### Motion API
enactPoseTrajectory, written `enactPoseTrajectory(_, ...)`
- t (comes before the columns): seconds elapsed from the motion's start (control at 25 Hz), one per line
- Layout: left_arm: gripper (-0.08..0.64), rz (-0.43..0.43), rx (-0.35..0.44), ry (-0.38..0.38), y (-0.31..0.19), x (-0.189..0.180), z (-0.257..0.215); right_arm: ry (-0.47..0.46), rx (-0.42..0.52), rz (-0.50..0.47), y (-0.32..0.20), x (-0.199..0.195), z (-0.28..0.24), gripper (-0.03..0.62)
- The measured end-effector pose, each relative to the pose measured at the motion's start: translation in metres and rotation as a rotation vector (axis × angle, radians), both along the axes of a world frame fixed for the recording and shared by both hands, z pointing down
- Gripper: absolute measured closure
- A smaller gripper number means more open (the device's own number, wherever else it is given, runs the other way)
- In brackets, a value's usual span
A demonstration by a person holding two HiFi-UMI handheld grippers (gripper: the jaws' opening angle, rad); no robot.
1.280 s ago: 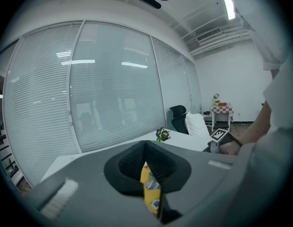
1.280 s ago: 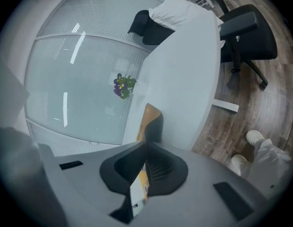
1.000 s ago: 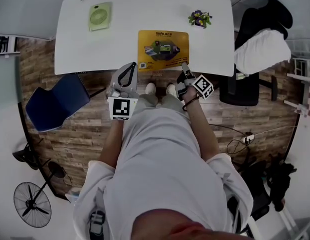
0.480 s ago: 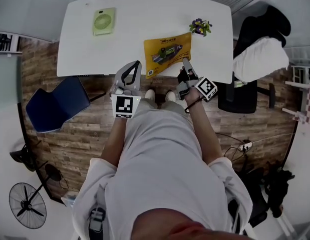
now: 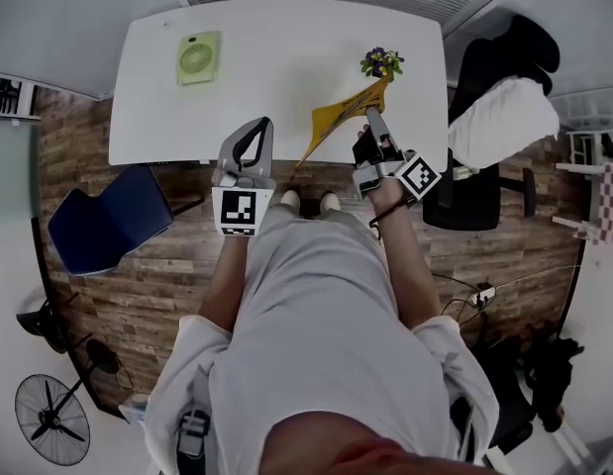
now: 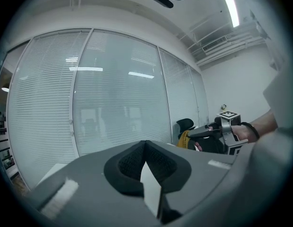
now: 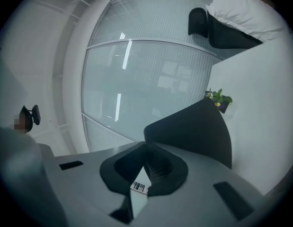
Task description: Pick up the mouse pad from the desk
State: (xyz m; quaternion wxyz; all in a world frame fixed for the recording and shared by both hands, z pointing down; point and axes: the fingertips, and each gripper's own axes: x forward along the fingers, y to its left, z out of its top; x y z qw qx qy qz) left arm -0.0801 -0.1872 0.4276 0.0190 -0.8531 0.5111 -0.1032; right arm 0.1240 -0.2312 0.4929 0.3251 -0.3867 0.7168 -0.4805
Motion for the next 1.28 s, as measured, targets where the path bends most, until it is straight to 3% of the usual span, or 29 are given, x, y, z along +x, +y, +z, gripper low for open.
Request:
enactPoseTrajectory(0.28,0.563,0.026,0.031,0.030,-0.007,0.015,-0.033,0.102,0.172,-0.012,-0.002,0.007,-0.074,0.581)
enactPoseTrajectory(0.48,0.563,0.047,0.062,0.045,-0.005,0.022,-0.052,0.235,0.295,-0.019,0.003,0.008,-0.119,0.581)
enactPoseTrajectory(0.64,0.563,0.054,0.087,0.056,-0.004,0.025,-0.066,0.330,0.341,-0.019,0.011,0.006,-0.143,0.581)
enactPoseTrajectory(0.96,0.563,0.057,0.116,0.100,-0.001,0.029,-0.086,0.641,0.426,-0.017,0.027,-0.001,-0.165,0.581)
enactPoseTrajectory(1.28,0.563,0.061,0.121,0.076,0.003,0.034,-0.092,0.920,0.486,0.000,0.036,-0.006,-0.166,0.581)
